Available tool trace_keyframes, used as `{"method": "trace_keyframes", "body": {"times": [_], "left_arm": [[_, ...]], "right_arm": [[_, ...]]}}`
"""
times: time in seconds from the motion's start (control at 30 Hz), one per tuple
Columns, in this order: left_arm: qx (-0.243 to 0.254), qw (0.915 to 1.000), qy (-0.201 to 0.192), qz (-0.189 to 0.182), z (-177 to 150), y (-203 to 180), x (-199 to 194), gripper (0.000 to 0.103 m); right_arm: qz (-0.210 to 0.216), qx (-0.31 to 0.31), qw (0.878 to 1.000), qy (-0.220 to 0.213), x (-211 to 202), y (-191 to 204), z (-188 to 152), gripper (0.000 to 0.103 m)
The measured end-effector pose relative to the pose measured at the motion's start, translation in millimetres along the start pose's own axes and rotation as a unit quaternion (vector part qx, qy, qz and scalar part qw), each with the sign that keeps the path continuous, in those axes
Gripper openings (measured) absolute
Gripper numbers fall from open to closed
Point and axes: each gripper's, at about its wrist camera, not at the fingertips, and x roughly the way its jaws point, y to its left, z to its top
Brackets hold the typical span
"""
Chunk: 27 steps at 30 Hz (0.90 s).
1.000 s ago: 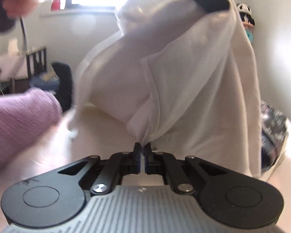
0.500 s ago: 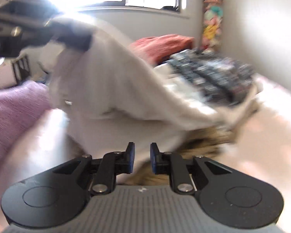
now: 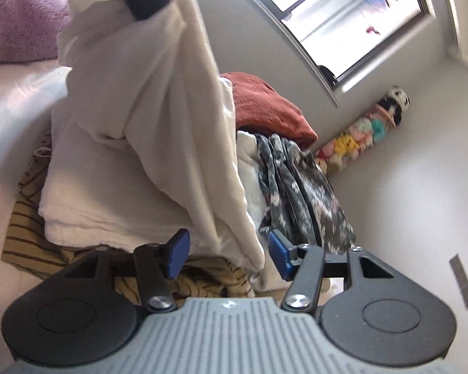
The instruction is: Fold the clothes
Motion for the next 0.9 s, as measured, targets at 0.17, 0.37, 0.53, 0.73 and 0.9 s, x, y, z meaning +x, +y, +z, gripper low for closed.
{"method": "trace_keyframes", "body": {"times": [0.17, 0.37, 0.53, 0.73, 0.9], "left_arm": [[-0.003, 0.9997, 0.007, -0.022, -10, -16, 6, 0.007], [-0.029, 0.9979, 0.045, -0.035, -30, -31, 18, 0.008], [-0.079, 0.9941, 0.07, -0.027, -43, -34, 20, 0.01], [-0.086, 0.9943, 0.057, -0.025, -46, -36, -1, 0.035], [-0.091, 0.9948, 0.039, -0.026, -47, -34, -20, 0.05]], "right_arm": [[0.027, -0.01, 1.0, 0.001, -11, 3, 3, 0.06], [0.053, 0.002, 0.998, 0.036, -29, 13, -6, 0.059], [0.072, 0.04, 0.994, 0.07, -45, 19, -8, 0.059], [0.063, 0.07, 0.99, 0.107, -57, 22, -3, 0.059], [0.042, 0.092, 0.987, 0.121, -64, 22, 9, 0.059]]}}
